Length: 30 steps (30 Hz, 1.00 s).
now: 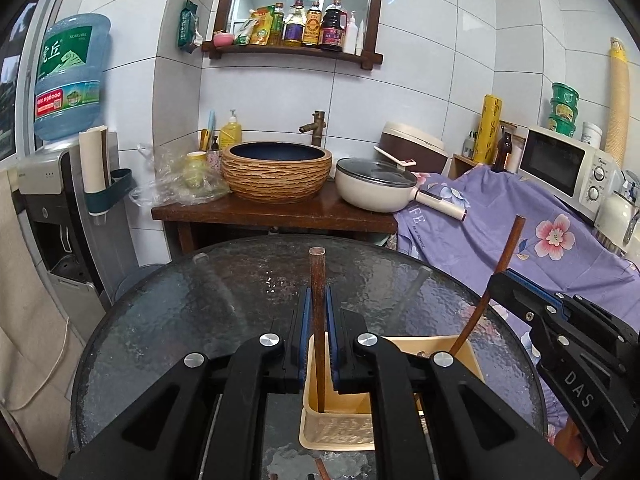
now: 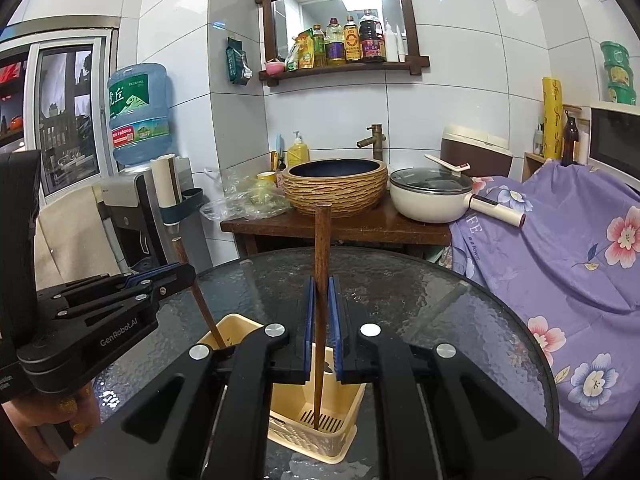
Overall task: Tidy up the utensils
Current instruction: 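Open the left tool over the holder while the right tool also releases its chopstick, then move both open tools back down toward the remaining chopsticks on the table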
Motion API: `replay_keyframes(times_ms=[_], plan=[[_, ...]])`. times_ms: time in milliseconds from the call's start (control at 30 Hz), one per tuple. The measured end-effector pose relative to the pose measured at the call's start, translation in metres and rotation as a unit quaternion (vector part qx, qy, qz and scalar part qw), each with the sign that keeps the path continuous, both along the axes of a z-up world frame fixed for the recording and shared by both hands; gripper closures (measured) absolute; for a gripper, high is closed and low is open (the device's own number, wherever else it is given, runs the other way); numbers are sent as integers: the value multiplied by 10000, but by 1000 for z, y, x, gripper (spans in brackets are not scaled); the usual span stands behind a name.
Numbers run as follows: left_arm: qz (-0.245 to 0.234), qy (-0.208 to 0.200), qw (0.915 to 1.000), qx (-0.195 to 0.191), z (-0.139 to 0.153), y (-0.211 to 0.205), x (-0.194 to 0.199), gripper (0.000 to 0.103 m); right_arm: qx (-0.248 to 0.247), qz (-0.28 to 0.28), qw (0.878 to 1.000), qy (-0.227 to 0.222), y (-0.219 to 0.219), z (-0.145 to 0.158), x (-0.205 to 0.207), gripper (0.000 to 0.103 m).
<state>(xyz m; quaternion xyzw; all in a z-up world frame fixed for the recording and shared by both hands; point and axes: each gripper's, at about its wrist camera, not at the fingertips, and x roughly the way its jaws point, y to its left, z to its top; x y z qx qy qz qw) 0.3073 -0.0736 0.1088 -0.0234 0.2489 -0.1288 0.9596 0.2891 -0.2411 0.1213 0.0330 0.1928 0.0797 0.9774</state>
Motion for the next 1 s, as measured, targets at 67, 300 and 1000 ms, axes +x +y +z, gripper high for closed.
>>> replay_keyframes(times_ms=[67,300,1000], plan=[[29,-65,10000,30,2,1,-2,80,-3,-27,10000,-17,0,1,-1,86],[41,-301,9995,-16,13,10,-17,53,194,-69,9996,-197,-10,9,-10,56],[338,-163,9981,486,-25,65,-106,6,84,-208,9987,447,-26,-20,-112,38]])
